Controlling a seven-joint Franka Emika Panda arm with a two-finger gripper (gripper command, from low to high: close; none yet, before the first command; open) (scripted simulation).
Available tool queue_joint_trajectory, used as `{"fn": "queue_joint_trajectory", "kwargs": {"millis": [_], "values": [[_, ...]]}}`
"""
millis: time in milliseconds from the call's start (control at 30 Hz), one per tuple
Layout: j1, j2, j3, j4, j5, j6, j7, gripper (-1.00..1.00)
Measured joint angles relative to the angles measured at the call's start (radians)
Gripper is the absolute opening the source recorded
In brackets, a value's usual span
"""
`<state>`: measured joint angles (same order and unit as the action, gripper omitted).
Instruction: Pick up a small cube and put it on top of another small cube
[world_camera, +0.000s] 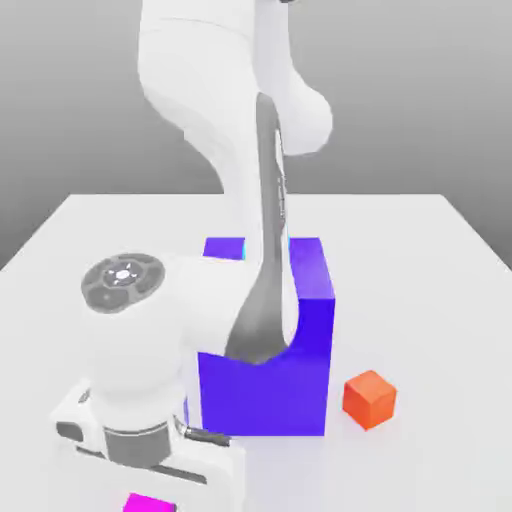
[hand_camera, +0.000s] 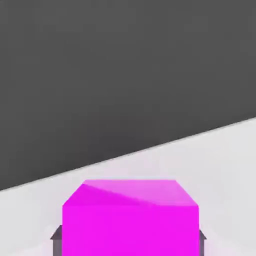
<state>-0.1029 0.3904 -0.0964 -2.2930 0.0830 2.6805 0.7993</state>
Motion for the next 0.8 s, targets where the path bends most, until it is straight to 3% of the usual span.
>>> {"fn": "queue_joint_trajectory", "kwargs": {"millis": [567, 667, 700, 800], "values": [[0.485, 0.036, 0.228, 0.267, -0.159, -0.239, 0.298, -1.00], [0.524, 0.116, 0.225, 0.289, -0.183, -0.175, 0.325, -1.00], [0.530, 0.145, 0.220, 0.292, -0.189, -0.150, 0.330, 1.00], [0.530, 0.145, 0.220, 0.292, -0.189, -0.150, 0.330, 1.00]]}}
